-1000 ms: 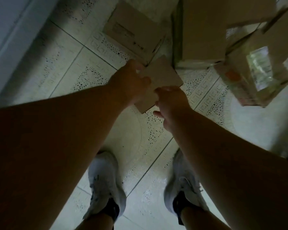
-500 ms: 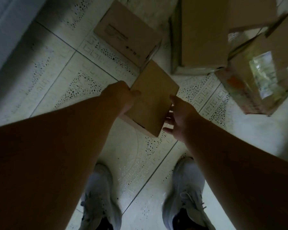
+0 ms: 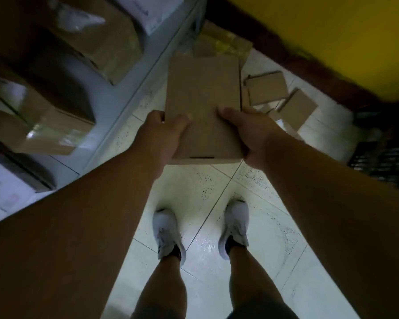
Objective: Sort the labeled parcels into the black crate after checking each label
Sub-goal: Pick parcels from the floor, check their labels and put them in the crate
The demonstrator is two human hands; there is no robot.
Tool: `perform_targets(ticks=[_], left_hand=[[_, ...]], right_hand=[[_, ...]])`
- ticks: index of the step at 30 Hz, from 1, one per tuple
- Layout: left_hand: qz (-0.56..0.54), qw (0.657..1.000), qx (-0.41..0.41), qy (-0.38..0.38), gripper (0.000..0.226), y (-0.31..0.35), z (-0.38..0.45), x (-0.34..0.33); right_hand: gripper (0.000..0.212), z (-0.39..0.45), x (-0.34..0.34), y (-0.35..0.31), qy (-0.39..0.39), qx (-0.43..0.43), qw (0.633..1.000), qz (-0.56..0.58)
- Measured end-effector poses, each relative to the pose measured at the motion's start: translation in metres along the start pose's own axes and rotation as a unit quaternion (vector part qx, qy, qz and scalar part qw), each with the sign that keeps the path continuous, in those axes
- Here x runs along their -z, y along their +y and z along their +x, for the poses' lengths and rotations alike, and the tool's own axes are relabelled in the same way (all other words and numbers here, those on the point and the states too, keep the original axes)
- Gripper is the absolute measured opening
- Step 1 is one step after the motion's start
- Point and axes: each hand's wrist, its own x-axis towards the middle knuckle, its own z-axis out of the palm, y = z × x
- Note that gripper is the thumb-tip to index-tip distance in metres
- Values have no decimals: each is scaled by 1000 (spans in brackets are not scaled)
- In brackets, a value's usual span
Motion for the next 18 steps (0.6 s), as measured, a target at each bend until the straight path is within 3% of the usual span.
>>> perform_targets(ticks=[3, 6, 8, 11, 14, 18], left_hand=[[32, 998, -49, 18, 58, 52, -57, 36], [45, 990, -132, 18, 53, 117, -118, 66], [-20, 988, -155, 10, 44, 158, -162, 84], [-167, 974, -148, -47, 48, 201, -216, 118], [-257, 951, -150, -82, 40, 230, -252, 161], [-327, 923, -160, -122, 45, 252, -287, 208]], right_hand=[[36, -75, -6, -54, -20, 56, 998, -27], [43, -158, -23, -106, -25, 133, 987, -82], [56, -211, -40, -132, -54, 193, 975, -94], [63, -274, -66, -157, -95, 246, 959, -102], [71, -317, -91, -173, -56, 316, 935, -149], [46, -356, -117, -180, -47, 407, 901, -142]])
